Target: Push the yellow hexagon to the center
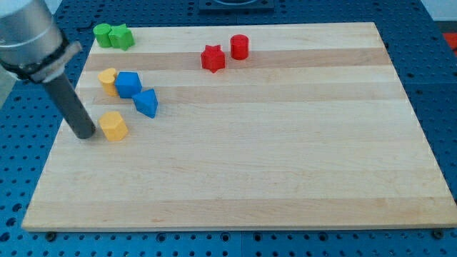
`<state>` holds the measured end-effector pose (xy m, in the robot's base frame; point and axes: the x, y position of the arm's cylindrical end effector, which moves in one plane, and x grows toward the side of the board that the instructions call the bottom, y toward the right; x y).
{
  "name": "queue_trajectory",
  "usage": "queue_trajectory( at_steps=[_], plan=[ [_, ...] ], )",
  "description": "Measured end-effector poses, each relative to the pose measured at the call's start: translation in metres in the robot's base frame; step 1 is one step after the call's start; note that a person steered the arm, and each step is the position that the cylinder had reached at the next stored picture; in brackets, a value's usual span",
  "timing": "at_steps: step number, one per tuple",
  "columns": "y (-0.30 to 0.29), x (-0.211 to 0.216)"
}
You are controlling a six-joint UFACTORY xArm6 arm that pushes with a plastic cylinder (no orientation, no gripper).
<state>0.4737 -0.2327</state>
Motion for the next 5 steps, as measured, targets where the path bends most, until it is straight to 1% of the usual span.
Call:
queue_trajectory(
  at_steps=[1,2,3,4,5],
  plan=[
    [0.065,-0.024],
    [0.128,-0.062],
    [0.162,-0.066],
    [0.185,-0.065],
    [0.185,-0.065]
  ],
)
